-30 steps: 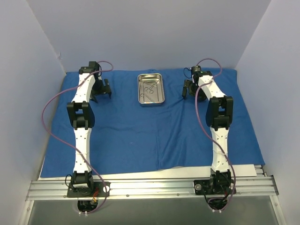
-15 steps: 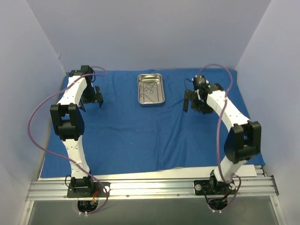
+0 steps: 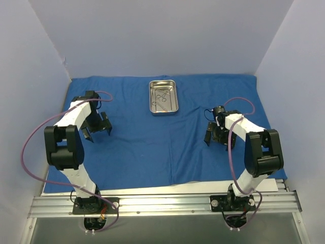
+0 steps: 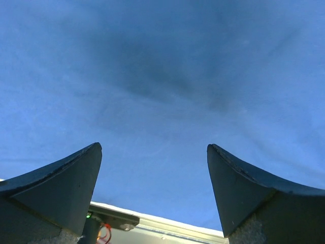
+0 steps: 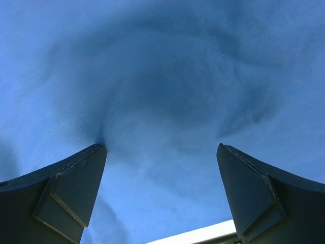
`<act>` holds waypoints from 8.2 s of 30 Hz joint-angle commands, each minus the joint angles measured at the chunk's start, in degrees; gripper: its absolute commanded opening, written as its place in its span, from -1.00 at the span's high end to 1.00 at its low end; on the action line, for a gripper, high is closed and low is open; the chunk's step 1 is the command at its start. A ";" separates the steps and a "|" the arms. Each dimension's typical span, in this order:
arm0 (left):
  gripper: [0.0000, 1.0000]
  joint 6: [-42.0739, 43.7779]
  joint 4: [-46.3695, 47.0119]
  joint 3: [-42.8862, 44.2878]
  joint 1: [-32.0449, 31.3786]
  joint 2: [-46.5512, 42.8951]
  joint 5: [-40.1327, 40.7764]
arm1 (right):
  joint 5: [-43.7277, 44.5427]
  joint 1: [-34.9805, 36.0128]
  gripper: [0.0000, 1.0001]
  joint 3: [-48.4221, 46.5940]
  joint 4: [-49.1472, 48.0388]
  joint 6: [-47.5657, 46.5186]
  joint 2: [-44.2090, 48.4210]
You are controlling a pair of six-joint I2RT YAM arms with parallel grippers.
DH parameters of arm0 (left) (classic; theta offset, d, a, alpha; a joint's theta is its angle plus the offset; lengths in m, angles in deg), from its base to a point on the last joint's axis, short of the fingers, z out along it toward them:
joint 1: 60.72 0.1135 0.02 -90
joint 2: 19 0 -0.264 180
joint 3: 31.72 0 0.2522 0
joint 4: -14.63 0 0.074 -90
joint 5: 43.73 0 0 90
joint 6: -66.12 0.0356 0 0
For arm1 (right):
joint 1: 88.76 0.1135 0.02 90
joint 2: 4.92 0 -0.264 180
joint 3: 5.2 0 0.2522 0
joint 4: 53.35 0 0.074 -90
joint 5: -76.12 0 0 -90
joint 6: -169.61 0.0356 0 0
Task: Open and lay out the surgical kit
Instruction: Smooth out the surgical kit at the center of the board.
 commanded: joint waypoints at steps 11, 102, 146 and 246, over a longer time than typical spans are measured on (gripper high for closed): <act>-0.87 -1.47 6.26 -12.16 10.07 -11.21 -0.83 | 0.34 -8.36 -0.94 12.20 5.58 9.69 1.39; -0.87 2.04 8.90 -3.40 16.05 6.02 -8.92 | -0.28 -15.83 -0.99 -15.82 0.04 -6.48 -11.70; -0.89 2.75 19.62 14.46 14.21 16.30 -17.00 | 0.62 -18.55 0.90 -76.46 -30.98 8.51 -54.05; -0.88 2.66 -19.04 61.71 8.41 45.38 0.84 | -1.86 -16.97 -0.69 -73.74 4.53 -9.29 -51.50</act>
